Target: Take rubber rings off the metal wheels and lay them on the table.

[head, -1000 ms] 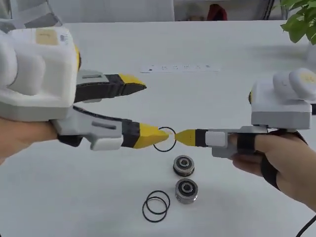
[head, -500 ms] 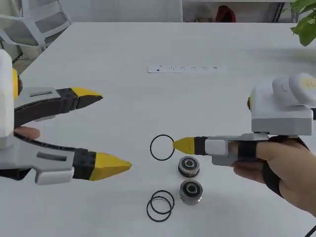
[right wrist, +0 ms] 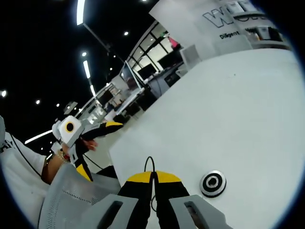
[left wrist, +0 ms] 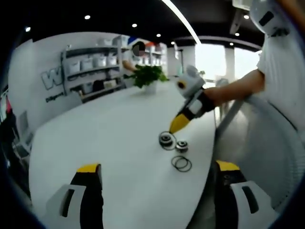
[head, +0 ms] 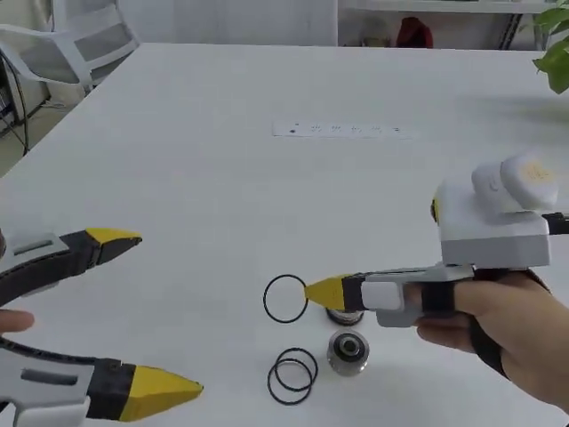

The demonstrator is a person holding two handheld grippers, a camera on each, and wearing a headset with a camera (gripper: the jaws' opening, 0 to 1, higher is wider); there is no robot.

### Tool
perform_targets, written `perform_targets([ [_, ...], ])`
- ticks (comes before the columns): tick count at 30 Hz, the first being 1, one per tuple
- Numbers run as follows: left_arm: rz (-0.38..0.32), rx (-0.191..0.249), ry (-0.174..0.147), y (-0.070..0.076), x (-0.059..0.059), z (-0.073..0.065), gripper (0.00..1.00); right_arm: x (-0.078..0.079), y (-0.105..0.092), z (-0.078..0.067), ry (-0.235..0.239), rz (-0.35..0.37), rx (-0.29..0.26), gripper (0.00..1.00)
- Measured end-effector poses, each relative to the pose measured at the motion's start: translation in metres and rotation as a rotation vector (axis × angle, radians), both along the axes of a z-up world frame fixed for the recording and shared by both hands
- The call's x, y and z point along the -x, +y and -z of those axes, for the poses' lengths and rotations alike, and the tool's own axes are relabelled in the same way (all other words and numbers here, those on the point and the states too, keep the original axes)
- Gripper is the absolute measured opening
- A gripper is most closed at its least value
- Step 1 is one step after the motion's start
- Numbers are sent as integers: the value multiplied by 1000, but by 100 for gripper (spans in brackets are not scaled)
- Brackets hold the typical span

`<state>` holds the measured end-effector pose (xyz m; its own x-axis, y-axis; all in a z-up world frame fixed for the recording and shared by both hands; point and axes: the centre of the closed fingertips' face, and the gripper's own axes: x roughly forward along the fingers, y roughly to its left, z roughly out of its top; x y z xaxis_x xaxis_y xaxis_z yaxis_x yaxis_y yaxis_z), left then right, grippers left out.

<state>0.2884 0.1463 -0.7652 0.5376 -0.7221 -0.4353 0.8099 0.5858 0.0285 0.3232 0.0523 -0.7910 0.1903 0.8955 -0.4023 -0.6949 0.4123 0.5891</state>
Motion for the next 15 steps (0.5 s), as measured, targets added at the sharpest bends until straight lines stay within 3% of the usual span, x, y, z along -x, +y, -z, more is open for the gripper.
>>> perform_targets([
  [4,-17,0,31,3,3,10,99,5,2,10,11,-32,28,0],
  [11,-36,18,47,2,3,16,100,17,5,26,28,-80,81,0],
  [15,-56,3,56,5,3,21,100,19,3,36,41,-93,107,0],
])
